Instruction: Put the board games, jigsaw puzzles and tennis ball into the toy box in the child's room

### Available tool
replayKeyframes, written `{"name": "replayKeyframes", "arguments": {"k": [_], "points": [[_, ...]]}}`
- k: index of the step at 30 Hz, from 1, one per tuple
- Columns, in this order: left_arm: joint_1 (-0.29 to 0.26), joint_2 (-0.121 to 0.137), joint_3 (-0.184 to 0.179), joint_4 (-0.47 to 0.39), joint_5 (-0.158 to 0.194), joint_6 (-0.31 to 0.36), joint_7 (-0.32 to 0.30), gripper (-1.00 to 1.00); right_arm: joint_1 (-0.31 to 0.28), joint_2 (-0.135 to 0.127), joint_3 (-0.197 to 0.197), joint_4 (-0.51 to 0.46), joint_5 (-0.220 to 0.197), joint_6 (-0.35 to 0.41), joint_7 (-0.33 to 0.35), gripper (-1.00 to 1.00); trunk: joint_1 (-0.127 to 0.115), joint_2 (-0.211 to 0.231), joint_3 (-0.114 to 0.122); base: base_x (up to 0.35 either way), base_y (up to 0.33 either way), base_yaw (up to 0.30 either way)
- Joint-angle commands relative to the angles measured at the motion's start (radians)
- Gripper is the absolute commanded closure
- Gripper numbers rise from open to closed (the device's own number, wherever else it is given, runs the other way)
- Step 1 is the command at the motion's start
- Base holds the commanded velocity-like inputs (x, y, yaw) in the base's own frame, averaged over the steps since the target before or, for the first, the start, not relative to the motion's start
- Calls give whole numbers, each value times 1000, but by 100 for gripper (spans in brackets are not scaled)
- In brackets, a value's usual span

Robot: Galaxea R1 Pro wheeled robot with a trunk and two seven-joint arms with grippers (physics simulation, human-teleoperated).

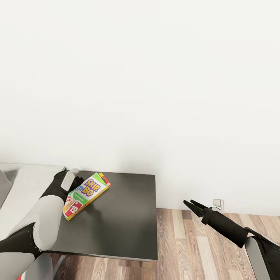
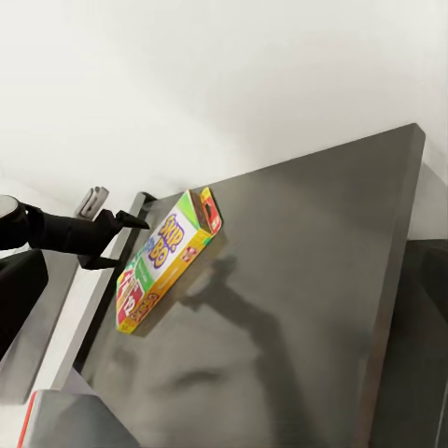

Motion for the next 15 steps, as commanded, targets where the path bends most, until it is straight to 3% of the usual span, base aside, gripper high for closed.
{"name": "replayKeyframes", "arguments": {"k": [1, 15], "points": [[-1, 0, 1, -1, 10, 2, 7, -100, -1, 0, -1, 0, -4, 6, 1, -100, 1, -2, -2, 32, 0, 0], [-1, 0, 3, -1, 11, -7, 6, -100, -1, 0, -1, 0, -4, 6, 1, -100, 1, -2, -2, 96, 0, 0]]}}
